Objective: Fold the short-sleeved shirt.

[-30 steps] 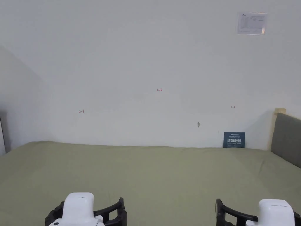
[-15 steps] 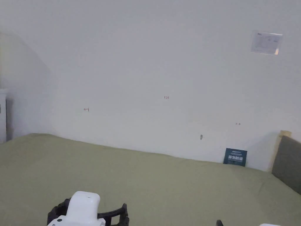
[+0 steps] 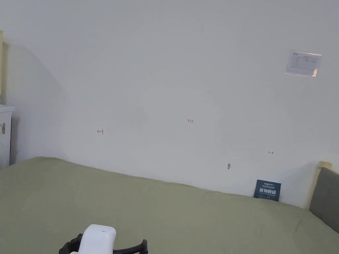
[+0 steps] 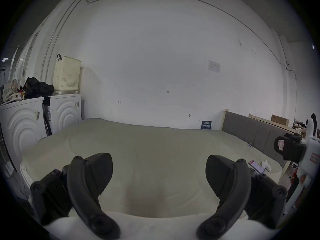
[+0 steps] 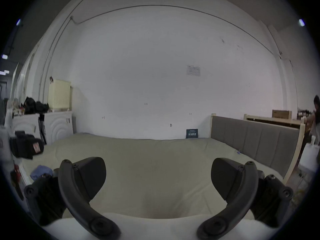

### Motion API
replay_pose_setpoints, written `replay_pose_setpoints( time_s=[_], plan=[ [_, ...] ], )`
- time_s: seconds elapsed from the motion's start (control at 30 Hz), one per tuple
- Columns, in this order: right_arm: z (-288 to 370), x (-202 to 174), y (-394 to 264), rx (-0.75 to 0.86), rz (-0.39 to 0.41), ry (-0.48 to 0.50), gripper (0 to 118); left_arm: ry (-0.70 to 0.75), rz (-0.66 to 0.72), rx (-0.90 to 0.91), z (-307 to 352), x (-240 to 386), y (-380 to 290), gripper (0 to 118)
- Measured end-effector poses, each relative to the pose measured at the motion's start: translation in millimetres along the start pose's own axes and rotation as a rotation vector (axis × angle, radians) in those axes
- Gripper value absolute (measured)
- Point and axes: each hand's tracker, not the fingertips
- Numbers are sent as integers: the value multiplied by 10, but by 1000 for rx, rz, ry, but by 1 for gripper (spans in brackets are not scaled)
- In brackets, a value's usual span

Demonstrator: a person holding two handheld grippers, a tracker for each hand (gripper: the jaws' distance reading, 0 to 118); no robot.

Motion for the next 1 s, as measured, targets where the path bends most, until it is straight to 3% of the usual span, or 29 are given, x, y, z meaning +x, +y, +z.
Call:
replay_pose_setpoints(
  time_s=[0.33, 0.47, 0.53, 0.7, 0.77, 0.87, 1.0],
  plan=[
    [-13, 26, 57, 9, -71, 103, 118, -8, 16, 12, 21, 13, 73, 113],
    [-45, 65, 99, -65, -144, 230, 118, -7, 7, 9, 15, 28, 87, 113],
    [-23, 88, 103, -12, -201, 212, 118, -5, -2, -1, -5, 32, 95, 113],
    [-34, 42, 188, -2, -97, 54, 118, -21, -2, -18, -24, 28, 121, 113],
    [-80, 54, 208, -20, -110, 56, 118, -27, -1, -18, -44, 23, 145, 113],
    [-184, 111, 187, -124, -161, 143, 118, -34, 2, -19, -69, 28, 184, 113],
    [-232, 119, 155, -144, -178, 138, 118, -41, 13, -26, -81, 35, 187, 113]
  ],
)
